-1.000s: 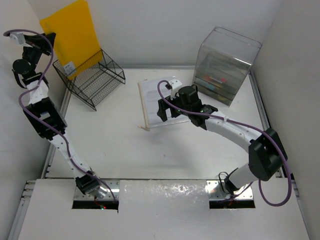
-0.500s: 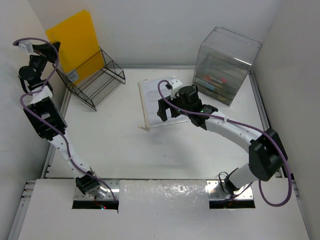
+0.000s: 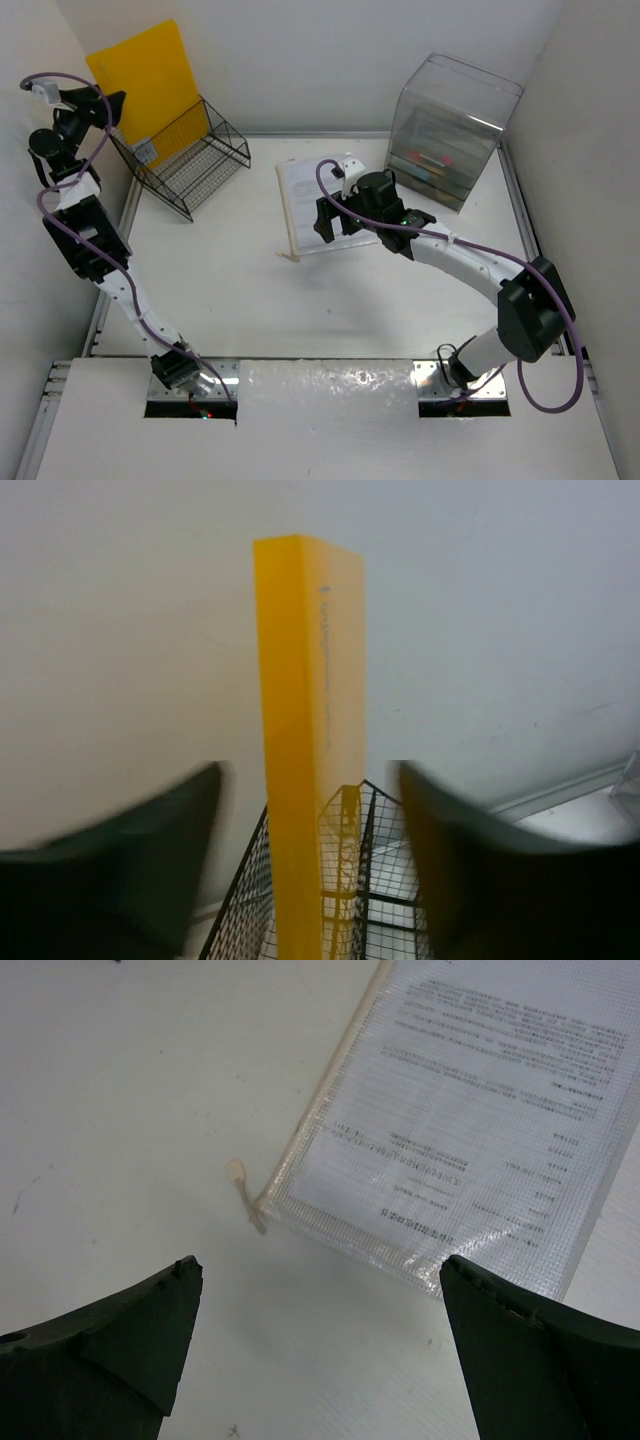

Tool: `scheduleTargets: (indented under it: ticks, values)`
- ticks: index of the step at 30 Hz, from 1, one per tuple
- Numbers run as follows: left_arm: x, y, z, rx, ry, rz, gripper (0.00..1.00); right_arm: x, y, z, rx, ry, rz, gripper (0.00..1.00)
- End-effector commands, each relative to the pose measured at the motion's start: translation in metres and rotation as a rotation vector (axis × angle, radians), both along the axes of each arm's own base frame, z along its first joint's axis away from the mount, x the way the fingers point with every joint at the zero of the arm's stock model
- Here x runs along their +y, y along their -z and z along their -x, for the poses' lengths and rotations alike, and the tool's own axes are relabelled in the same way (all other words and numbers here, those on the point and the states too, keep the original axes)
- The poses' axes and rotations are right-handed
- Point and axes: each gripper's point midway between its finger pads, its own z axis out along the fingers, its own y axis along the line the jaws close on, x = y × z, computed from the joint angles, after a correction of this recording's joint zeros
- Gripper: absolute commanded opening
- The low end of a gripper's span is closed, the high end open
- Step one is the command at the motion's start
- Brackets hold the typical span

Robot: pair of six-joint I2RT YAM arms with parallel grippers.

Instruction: Organize the desk

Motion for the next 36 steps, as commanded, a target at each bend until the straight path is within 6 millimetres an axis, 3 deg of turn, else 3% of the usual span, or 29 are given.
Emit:
scheduleTargets:
  ticks: [1,4,7,10,16,19,27,36]
  values:
    - [0.0,-0.079,0.029,-0.159,-0.028,-0.036,0.51,0.006,-0.026,-0.003,-0.059,-0.006,-0.05,0.99]
    - [-0.009,-0.096,0.039,-0.218,0.004,-0.018,0.14,0.007,-0.027,-0.002,-0.062,-0.009,-0.048,0.99]
    - [-0.011,-0.103,0.041,-0.231,0.034,0.001,0.0,0.007,-0.029,-0.003,-0.069,-0.009,-0.048,0.99]
    - [-0.011,-0.098,0.042,-0.238,0.05,0.007,0.0,0.004,-0.026,-0.002,-0.055,-0.007,-0.034,0.99]
    - [-0.008,-0.095,0.064,-0.356,0.047,0.025,0.0,0.005,-0.027,-0.004,-0.048,-0.005,-0.027,0.99]
    - [-0.003,-0.09,0.059,-0.361,0.008,0.017,0.0,0.006,-0.027,-0.005,-0.042,0.001,-0.031,0.99]
    - [-0.004,-0.053,0.055,-0.289,0.026,0.036,0.0,0.007,-0.025,-0.005,-0.039,0.015,-0.017,0.99]
    - [-0.013,-0.025,0.031,-0.143,0.042,-0.03,0.0,0.013,-0.027,-0.003,-0.037,0.007,-0.014,0.99]
